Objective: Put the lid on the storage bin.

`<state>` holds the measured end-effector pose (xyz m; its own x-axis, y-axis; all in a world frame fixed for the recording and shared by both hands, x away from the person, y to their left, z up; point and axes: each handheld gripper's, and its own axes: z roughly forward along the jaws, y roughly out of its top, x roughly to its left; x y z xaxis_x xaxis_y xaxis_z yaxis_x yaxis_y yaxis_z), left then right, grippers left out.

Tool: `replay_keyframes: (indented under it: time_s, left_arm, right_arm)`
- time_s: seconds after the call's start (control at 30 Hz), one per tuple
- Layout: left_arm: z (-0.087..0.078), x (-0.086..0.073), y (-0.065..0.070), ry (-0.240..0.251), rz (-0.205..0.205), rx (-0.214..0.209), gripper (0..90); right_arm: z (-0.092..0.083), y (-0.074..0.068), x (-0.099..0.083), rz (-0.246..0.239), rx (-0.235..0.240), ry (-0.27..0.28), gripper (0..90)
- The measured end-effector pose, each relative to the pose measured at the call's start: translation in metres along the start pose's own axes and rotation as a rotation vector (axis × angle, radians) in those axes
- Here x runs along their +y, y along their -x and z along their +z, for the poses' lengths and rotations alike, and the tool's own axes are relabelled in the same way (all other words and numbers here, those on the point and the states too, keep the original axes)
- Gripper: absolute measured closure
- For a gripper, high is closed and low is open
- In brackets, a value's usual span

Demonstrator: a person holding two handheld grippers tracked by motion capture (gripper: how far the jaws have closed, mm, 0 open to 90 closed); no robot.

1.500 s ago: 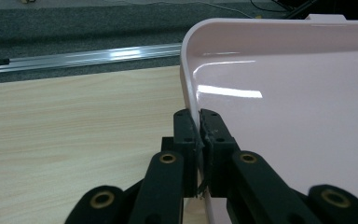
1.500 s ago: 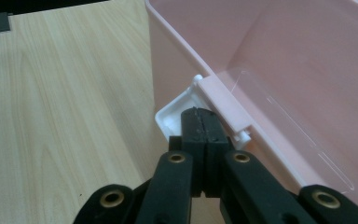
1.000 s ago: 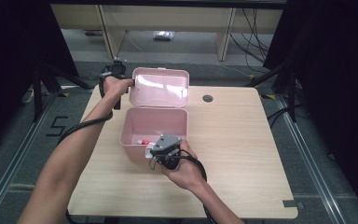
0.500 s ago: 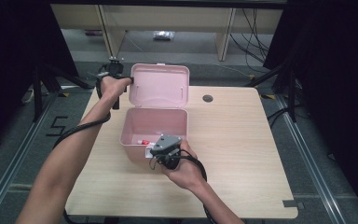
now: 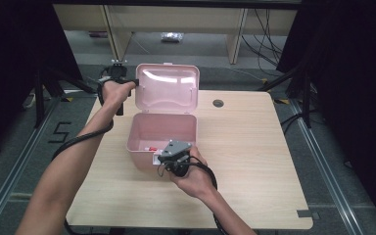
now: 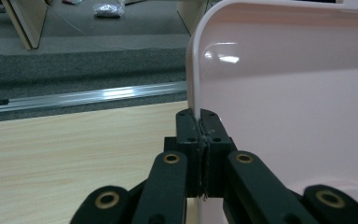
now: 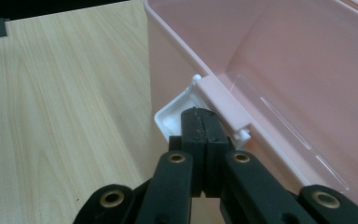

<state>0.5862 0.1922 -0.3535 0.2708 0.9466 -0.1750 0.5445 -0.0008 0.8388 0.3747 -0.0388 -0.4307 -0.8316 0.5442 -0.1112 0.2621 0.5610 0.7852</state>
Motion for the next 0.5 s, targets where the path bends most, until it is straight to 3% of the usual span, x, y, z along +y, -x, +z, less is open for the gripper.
replay_keyframes:
  time_s: [0.5]
  left_arm:
    - [-0.012,-0.005,0.002,0.048,0.015,-0.006,88.2]
  right_arm:
    - [0.000,0.000,0.000,0.009,0.005,-0.001,90.0]
